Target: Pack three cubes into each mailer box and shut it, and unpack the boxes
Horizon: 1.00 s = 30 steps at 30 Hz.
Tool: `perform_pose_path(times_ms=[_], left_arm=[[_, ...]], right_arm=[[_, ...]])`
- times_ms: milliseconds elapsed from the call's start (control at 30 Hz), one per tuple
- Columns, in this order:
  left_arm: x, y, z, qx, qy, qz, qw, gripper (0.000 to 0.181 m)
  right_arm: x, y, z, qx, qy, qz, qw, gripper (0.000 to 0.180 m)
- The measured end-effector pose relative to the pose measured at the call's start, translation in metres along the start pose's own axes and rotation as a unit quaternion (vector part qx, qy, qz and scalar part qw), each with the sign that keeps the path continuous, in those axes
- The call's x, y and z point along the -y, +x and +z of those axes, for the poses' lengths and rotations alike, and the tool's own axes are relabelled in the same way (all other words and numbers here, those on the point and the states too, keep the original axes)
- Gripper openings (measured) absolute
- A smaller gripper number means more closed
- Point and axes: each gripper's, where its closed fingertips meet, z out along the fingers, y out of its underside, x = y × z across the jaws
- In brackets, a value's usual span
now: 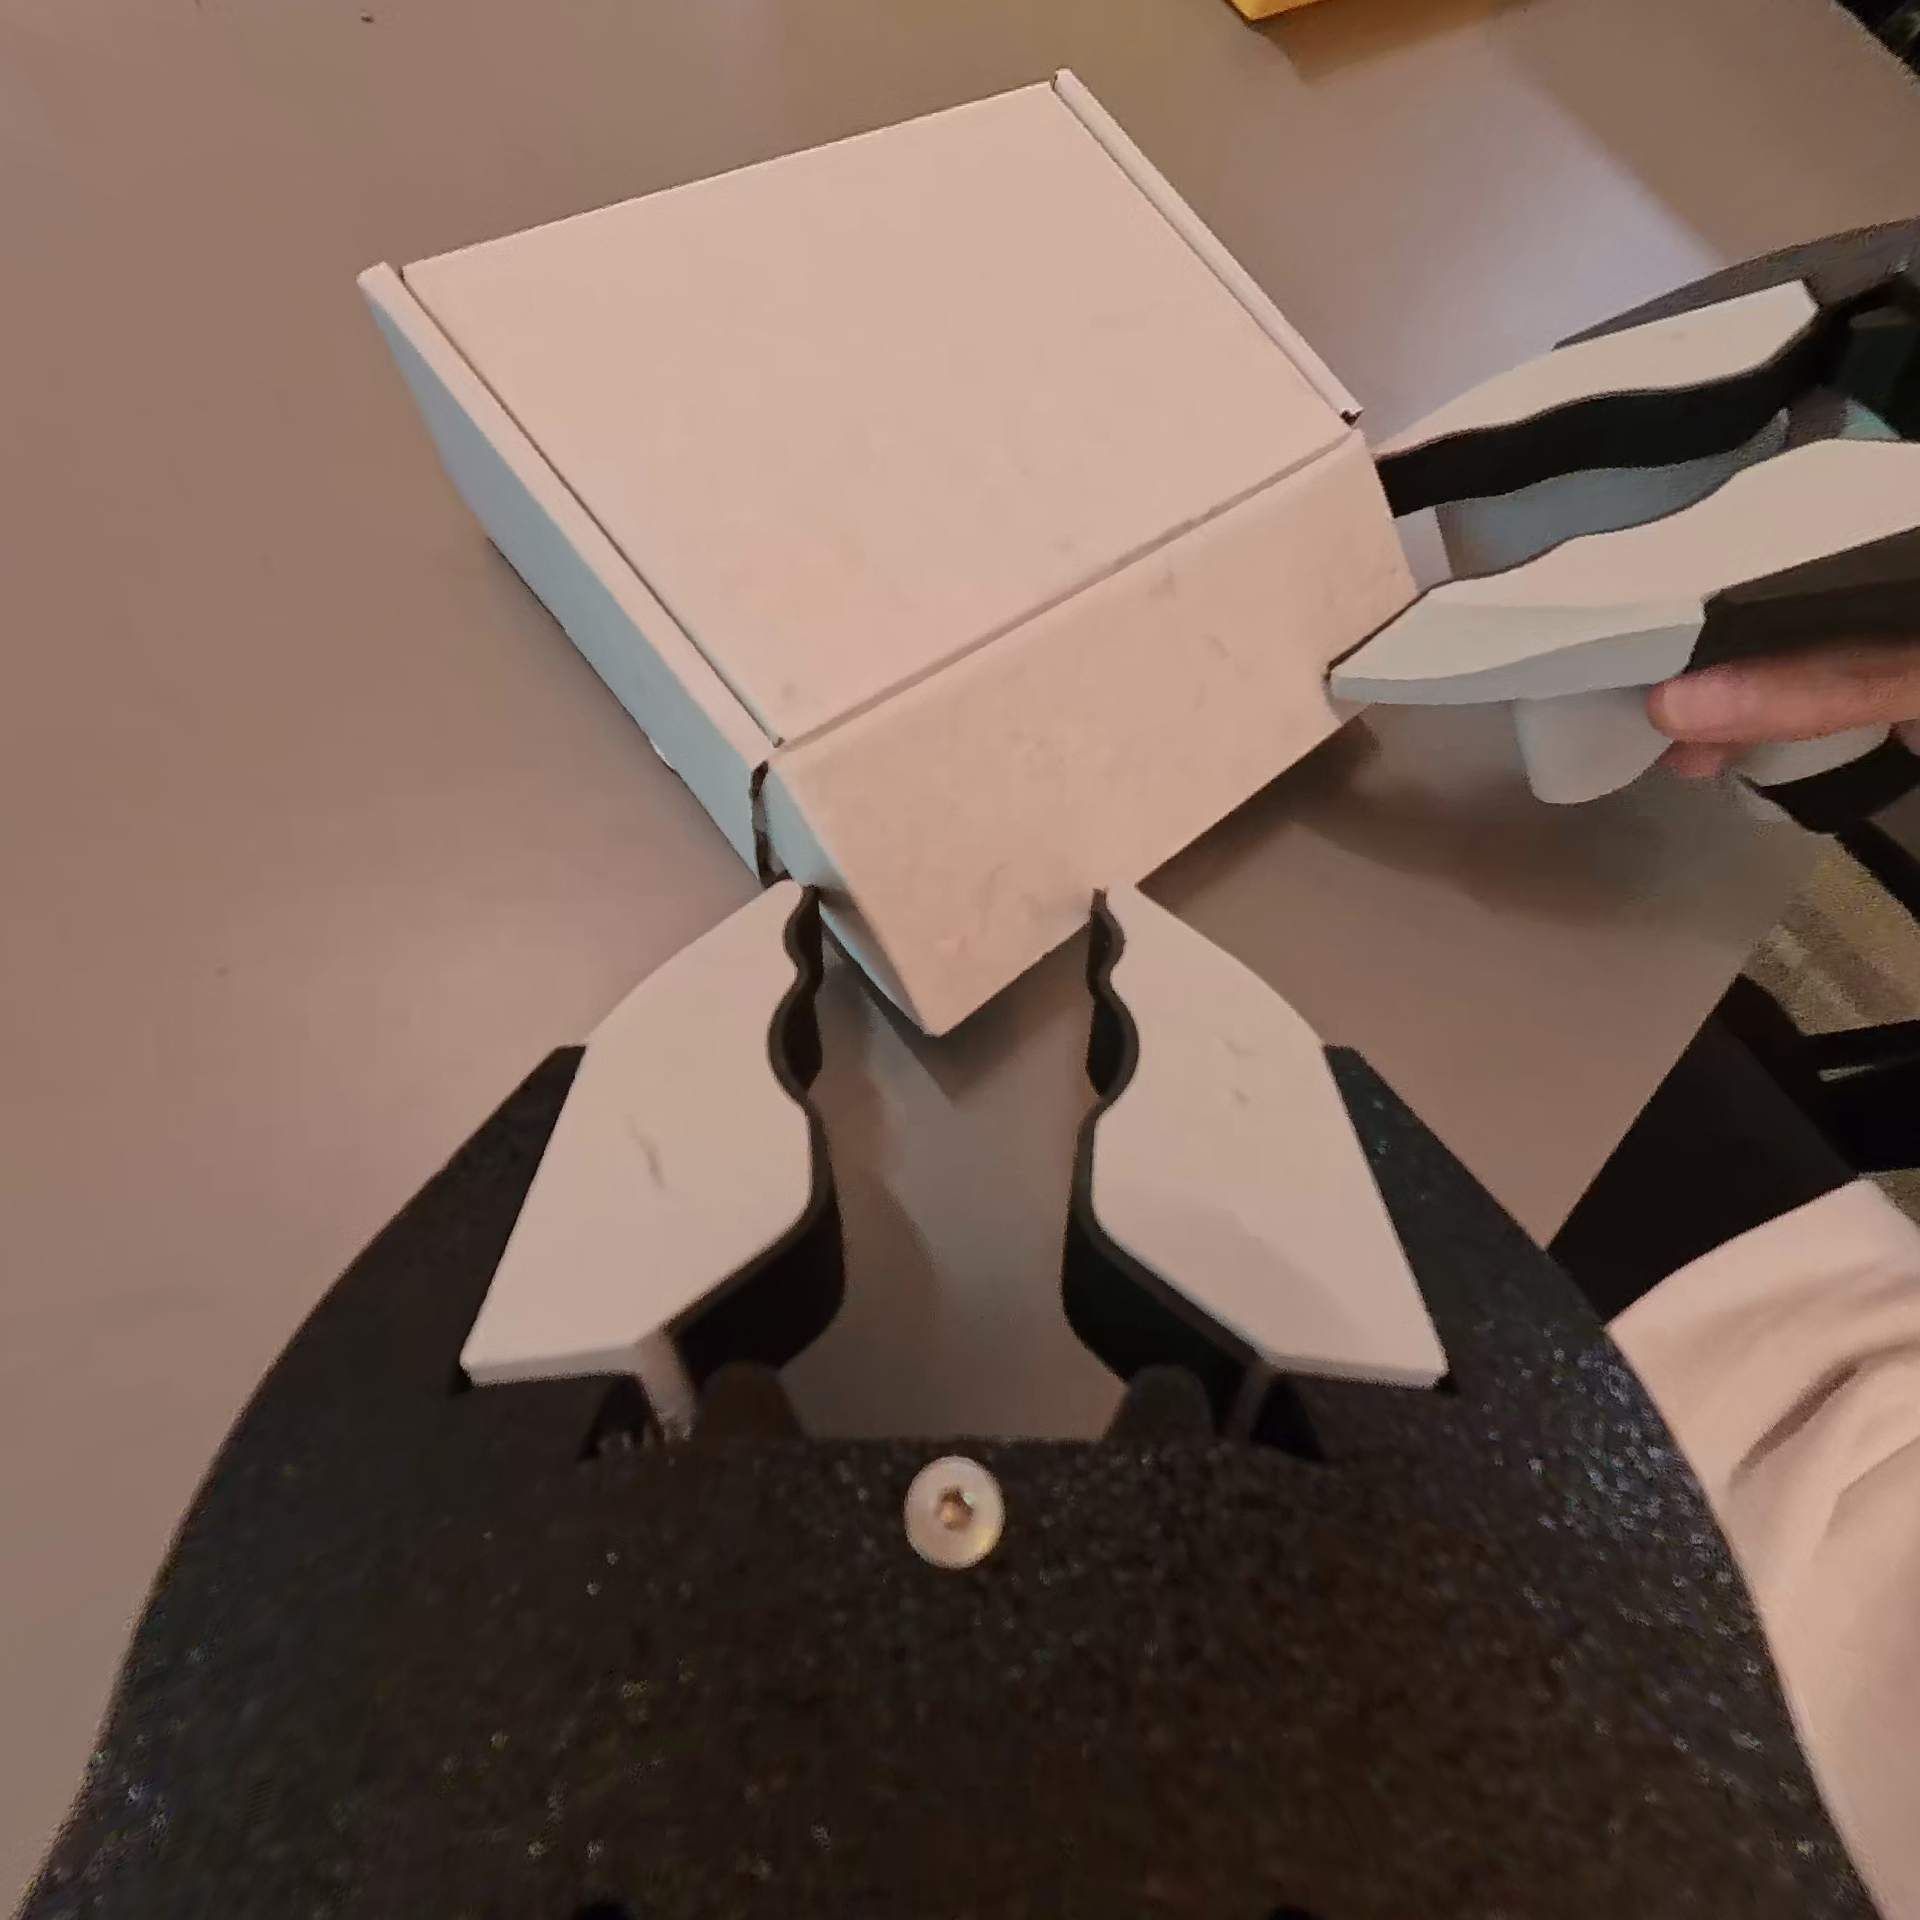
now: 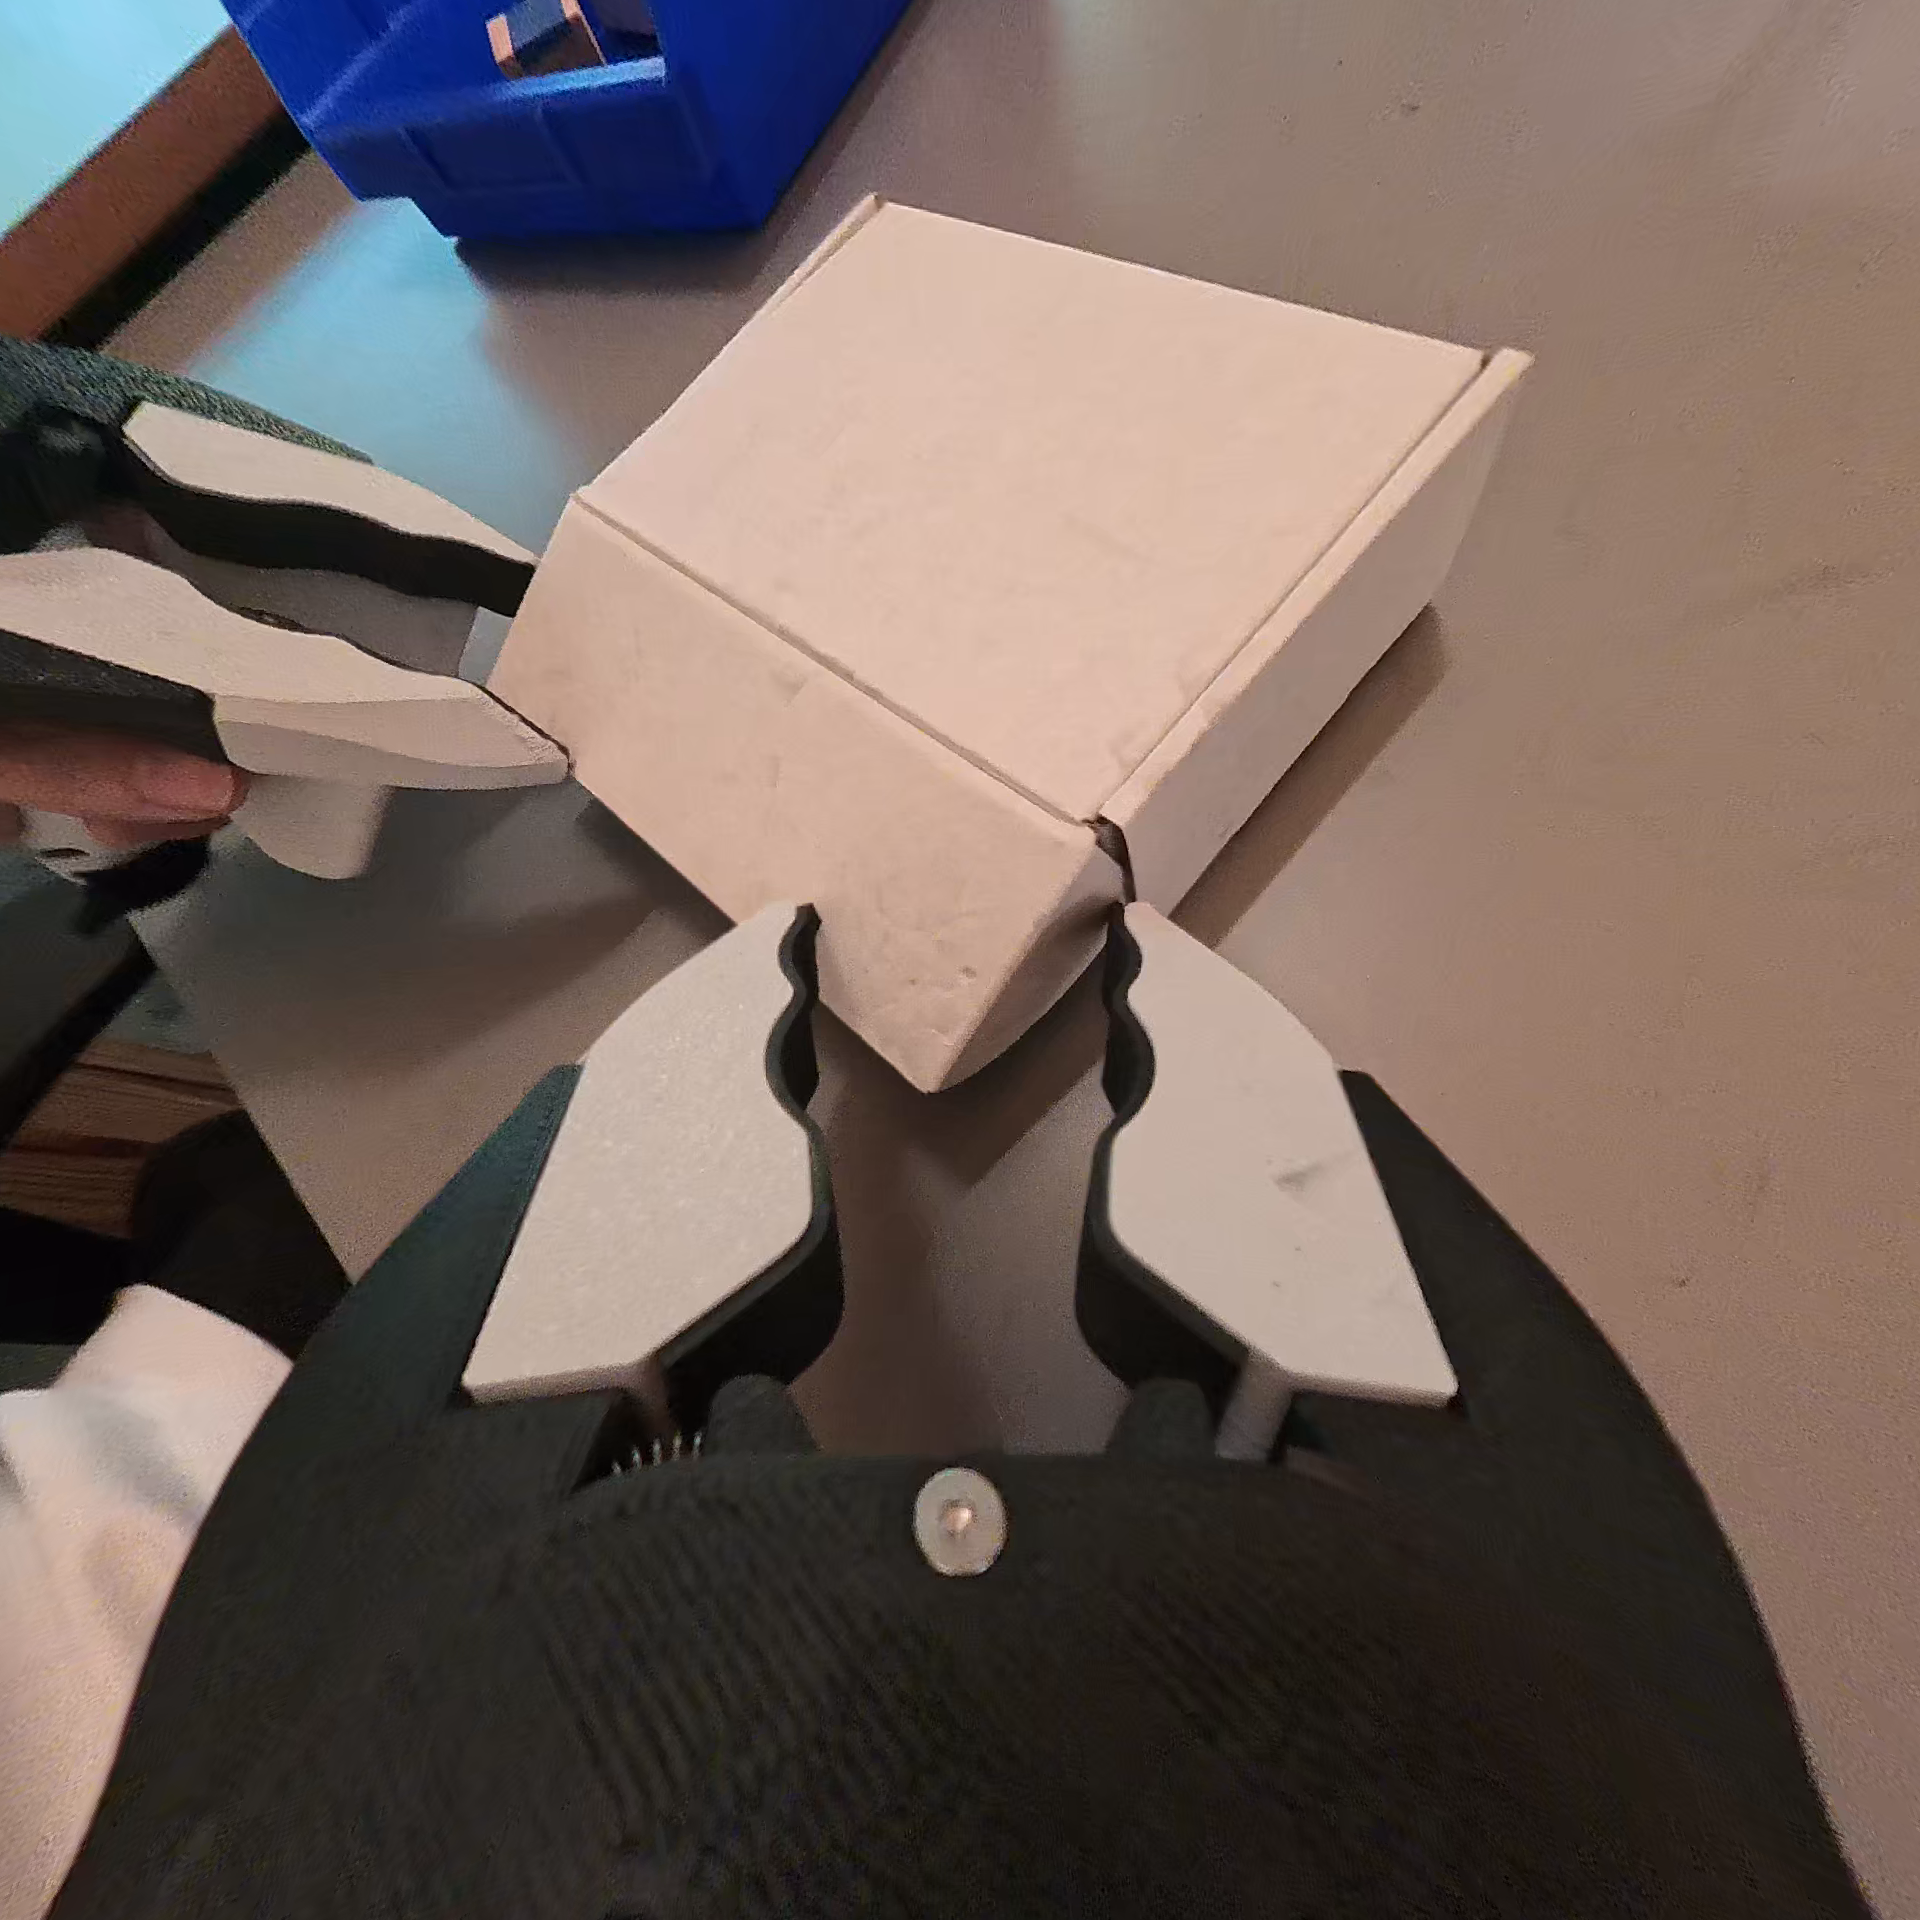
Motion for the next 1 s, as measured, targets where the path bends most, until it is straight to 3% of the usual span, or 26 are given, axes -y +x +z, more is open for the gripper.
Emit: perform_pose_path(times_ms=[233,333,433,600,733,833,1000], left_arm=[[0.005,-0.005,-0.003,0.003,0.022,0.048,0.999,0.052],[0.015,-0.013,-0.010,0.010,0.056,0.098,0.994,0.066],[0.022,-0.011,-0.011,-0.044,0.084,0.139,0.986,0.076],[0.010,-0.017,-0.002,-0.101,0.046,0.212,0.971,0.071],[0.006,-0.017,0.003,-0.144,0.030,0.185,0.972,0.064],[0.004,-0.020,0.010,-0.156,0.011,0.167,0.974,0.069],[0.006,-0.024,0.017,-0.153,-0.001,0.178,0.972,0.070]], right_arm=[[-0.005,0.008,-0.006,0.018,-0.003,-0.056,0.998,0.066],[-0.002,0.017,-0.013,0.044,0.005,-0.077,0.996,0.077],[0.002,0.019,-0.011,0.086,0.008,-0.103,0.991,0.084],[-0.002,0.020,0.001,0.133,-0.034,-0.111,0.984,0.084],[0.000,0.021,0.004,0.146,-0.030,-0.115,0.982,0.083],[-0.002,0.019,0.006,0.157,-0.041,-0.126,0.979,0.074],[0.002,0.019,0.010,0.157,-0.038,-0.159,0.974,0.074]])
